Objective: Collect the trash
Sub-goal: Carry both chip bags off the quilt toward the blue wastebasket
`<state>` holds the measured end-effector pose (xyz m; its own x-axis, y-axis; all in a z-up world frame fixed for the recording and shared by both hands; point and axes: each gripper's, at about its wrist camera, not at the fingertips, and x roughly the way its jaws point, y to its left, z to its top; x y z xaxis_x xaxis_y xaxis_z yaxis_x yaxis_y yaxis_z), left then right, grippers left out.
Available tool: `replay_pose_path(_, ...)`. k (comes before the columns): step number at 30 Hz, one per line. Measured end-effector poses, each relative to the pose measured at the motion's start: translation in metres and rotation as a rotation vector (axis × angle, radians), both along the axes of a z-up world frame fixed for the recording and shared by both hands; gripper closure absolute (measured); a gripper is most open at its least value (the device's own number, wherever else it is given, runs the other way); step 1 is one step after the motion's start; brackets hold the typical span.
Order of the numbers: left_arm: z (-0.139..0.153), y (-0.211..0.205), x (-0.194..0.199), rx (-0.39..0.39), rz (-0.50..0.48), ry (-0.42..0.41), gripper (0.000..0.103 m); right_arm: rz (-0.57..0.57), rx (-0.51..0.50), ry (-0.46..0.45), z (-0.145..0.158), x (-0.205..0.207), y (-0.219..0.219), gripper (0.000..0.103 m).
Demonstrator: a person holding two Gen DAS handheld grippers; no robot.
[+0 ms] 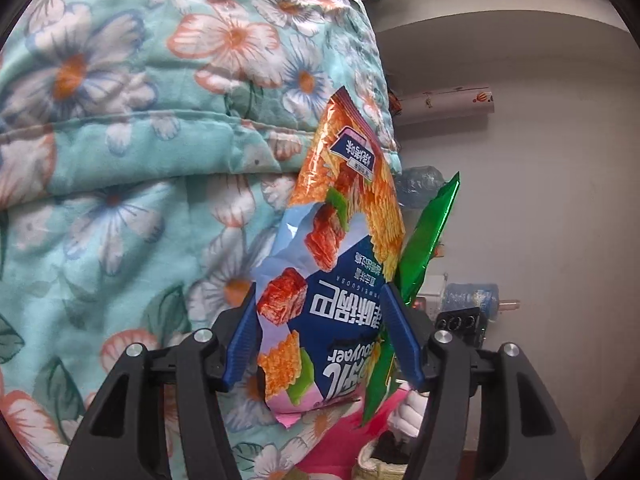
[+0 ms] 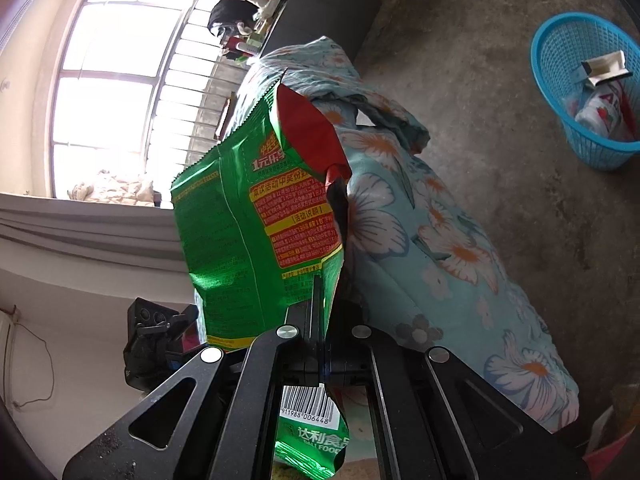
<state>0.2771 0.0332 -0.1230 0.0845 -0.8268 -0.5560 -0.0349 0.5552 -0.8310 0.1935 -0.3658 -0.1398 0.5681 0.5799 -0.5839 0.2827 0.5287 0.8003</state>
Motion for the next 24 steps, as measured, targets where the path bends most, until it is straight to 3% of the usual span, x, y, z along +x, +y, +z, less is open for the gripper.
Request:
replay_pose_path(3,-0.001,0.002,-0.002,-0.07,0.006,0.003,0.046,-0.001,-0.011,0.004,0.001,0.001,0.003,0.103)
replay_pose_path(5,0.002,0.002,-0.006,-0.044,0.006,-0.026,0.054,-0.001,-0.009,0.006,0.001,0.0,0.004,0.103)
replay_pose_path(7,0.002,-0.001,-0.011,-0.008,-0.004,-0.05,0.079,0.0,-0.001,0.007,0.0,0.0,0.006,0.103)
replay_pose_path(10,0.003,0.0,-0.016,-0.002,-0.012,-0.075,0.097,-0.002,0.021,0.008,0.001,-0.002,0.01,0.103)
replay_pose_path(15,0.033,0.012,-0.031,0.065,0.002,-0.227,0.102,-0.033,0.076,-0.023,0.009,-0.012,0.004,0.103)
replay_pose_path(24,0.121,0.04,-0.063,0.181,0.044,-0.561,0.103,-0.125,0.078,-0.112,0.041,-0.036,-0.018,0.103)
